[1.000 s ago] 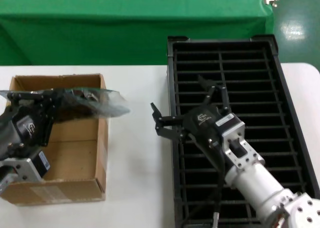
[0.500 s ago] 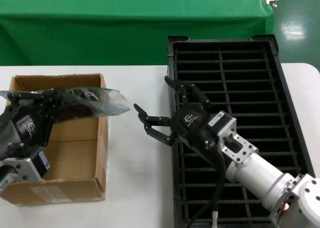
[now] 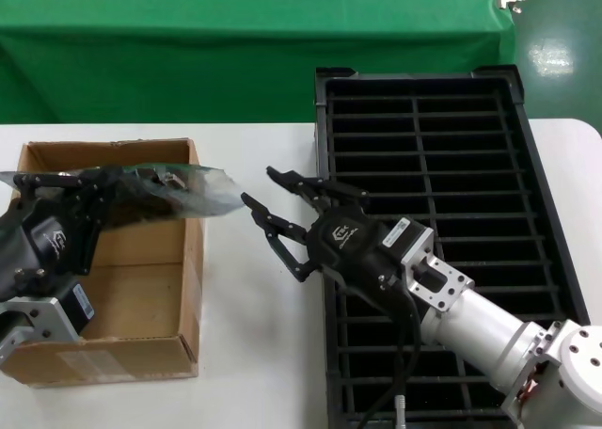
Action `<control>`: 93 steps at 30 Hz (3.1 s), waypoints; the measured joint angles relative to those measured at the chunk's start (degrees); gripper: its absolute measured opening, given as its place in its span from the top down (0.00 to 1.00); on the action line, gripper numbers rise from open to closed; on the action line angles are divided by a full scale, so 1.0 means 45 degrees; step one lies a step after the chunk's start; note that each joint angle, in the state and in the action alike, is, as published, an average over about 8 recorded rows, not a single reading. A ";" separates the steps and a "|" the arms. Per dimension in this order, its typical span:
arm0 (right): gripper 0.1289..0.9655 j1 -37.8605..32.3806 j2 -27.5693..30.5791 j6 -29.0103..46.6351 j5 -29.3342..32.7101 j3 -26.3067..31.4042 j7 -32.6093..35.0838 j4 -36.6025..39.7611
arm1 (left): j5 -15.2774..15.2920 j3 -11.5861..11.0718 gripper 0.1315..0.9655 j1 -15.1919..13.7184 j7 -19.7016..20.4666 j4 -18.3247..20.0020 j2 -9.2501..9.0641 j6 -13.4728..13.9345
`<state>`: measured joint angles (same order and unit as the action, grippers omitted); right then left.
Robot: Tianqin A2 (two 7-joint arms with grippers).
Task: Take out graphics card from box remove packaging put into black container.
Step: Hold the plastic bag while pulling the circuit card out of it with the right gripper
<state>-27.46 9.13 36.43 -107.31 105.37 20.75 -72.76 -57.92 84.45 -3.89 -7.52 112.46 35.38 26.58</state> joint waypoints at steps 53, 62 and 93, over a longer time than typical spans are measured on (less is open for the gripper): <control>0.99 -0.3254 -0.0039 0.3364 0.0202 0.0756 0.1664 0.3558 | 0.0001 0.0001 0.99 0.0000 0.0002 0.0000 0.0001 -0.0002; 0.99 -0.4876 -0.0111 0.4647 0.0387 0.0948 0.2115 0.5633 | 0.0001 0.0001 0.99 0.0000 0.0002 0.0000 0.0001 -0.0002; 1.00 -0.7994 -0.1370 0.6456 0.0880 0.0604 0.3545 1.1075 | 0.0001 0.0001 0.99 0.0000 0.0002 0.0000 0.0001 -0.0001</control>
<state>-63.44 2.96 65.49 -103.35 108.09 36.70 -22.93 -57.91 84.45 -3.89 -7.51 112.46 35.39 26.58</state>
